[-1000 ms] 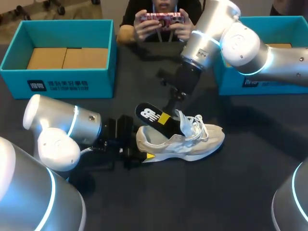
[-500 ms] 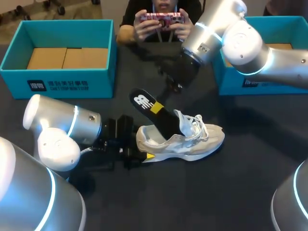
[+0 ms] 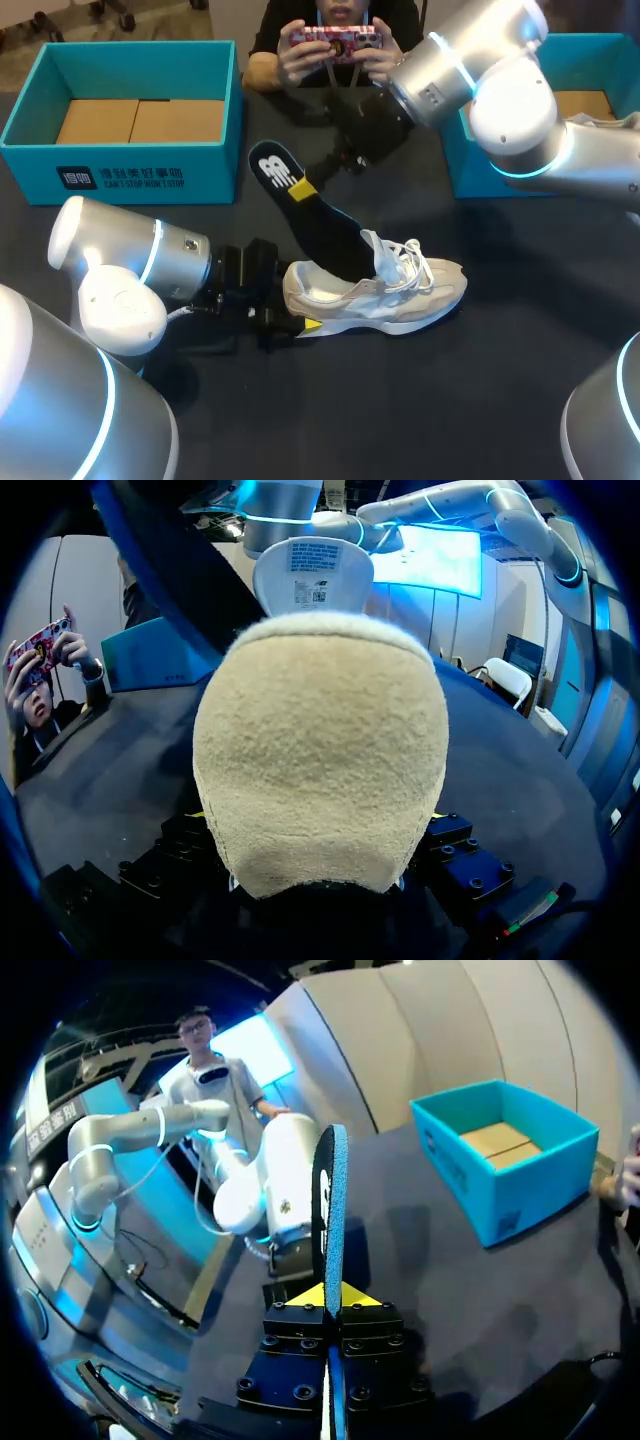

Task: Take the shoe out of the shoebox, open the shoe tongue, remove and reinsert the insole, then place the shoe into the shoebox

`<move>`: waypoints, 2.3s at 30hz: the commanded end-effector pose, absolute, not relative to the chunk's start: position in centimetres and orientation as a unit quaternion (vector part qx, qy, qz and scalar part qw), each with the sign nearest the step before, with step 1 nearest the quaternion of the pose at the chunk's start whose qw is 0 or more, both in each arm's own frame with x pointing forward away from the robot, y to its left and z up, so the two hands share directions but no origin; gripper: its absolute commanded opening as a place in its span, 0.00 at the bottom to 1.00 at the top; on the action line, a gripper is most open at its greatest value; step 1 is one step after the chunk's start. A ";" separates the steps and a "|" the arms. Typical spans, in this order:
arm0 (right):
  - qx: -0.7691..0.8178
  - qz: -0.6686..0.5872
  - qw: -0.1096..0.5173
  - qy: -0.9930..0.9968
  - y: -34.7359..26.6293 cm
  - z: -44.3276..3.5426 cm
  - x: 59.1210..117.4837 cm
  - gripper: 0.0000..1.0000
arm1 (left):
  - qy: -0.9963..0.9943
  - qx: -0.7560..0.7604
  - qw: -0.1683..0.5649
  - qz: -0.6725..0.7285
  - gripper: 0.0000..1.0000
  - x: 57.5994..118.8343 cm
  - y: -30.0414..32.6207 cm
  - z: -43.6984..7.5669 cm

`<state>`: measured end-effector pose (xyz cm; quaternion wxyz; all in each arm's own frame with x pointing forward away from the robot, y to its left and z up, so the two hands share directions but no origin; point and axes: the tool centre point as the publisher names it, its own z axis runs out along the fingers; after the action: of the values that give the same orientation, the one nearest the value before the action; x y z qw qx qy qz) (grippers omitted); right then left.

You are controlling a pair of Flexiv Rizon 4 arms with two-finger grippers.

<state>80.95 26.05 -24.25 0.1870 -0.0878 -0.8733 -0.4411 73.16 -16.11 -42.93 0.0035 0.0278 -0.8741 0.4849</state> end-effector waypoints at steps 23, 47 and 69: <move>-0.113 -0.538 0.077 -0.831 26.5 -18.6 83.2 0.00 | -0.875 0.028 0.003 0.483 0.00 73.3 -16.0 -44.0; -0.115 -0.584 0.106 -0.796 25.4 -16.5 82.7 0.00 | -0.875 0.028 0.003 0.483 0.00 73.3 -16.0 -44.0; -0.203 -0.623 0.169 -0.736 24.0 -5.0 80.2 0.00 | -0.875 0.028 0.003 0.483 0.00 73.3 -16.0 -44.0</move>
<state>80.45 24.71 -6.12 0.1698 -0.1998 -0.7286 -0.6328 73.16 -16.11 -42.93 0.0035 0.0278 -0.8741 0.4849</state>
